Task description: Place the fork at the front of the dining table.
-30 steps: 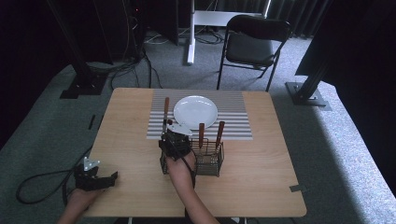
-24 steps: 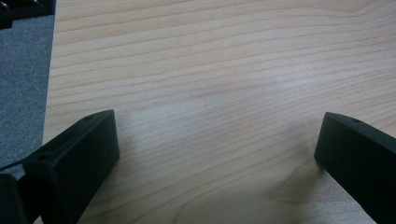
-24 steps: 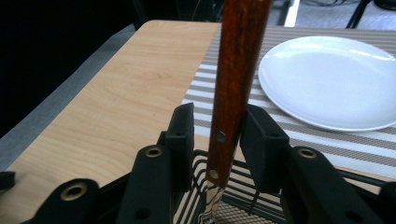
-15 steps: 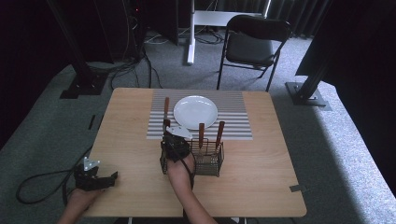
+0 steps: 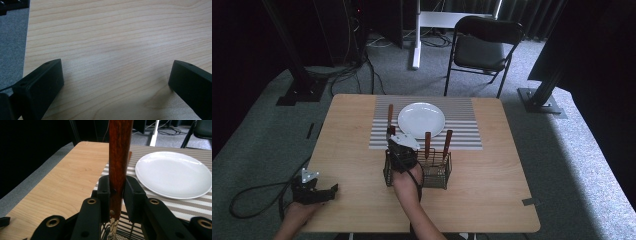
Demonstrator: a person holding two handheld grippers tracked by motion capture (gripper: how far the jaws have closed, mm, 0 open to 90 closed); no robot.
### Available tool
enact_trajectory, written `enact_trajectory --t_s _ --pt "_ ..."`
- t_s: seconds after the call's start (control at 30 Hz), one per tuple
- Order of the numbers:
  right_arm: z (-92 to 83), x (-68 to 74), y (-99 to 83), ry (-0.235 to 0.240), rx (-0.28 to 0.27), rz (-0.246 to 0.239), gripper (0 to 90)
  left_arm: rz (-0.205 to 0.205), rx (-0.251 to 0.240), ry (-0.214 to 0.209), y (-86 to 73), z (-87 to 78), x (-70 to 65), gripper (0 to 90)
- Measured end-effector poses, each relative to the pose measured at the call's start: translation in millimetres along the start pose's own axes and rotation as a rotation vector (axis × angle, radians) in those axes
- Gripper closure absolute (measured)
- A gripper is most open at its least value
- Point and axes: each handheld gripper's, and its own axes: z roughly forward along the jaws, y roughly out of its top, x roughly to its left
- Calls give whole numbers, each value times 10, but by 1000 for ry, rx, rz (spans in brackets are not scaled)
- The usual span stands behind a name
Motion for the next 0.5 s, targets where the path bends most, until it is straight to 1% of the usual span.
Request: enact_trajectory --t_s 0.13,0.23,0.27,0.33,0.43,0.5 --pt "-33 -12 16 5 -8 1 760 0 0 0 0 0 0 0" --pt "-68 -12 28 14 -7 -13 759 0 0 0 0 0 0 0" --pt "-78 -6 27 10 -9 -27 760 0 0 0 0 0 0 0" --pt "-84 -9 30 15 -8 -25 760 1 1 0 0 0 1 0" --pt "-120 -15 55 13 -18 -23 760 1 0 0 0 0 1 0" --pt "-174 -22 99 16 -34 -27 760 0 0 0 0 0 0 0"
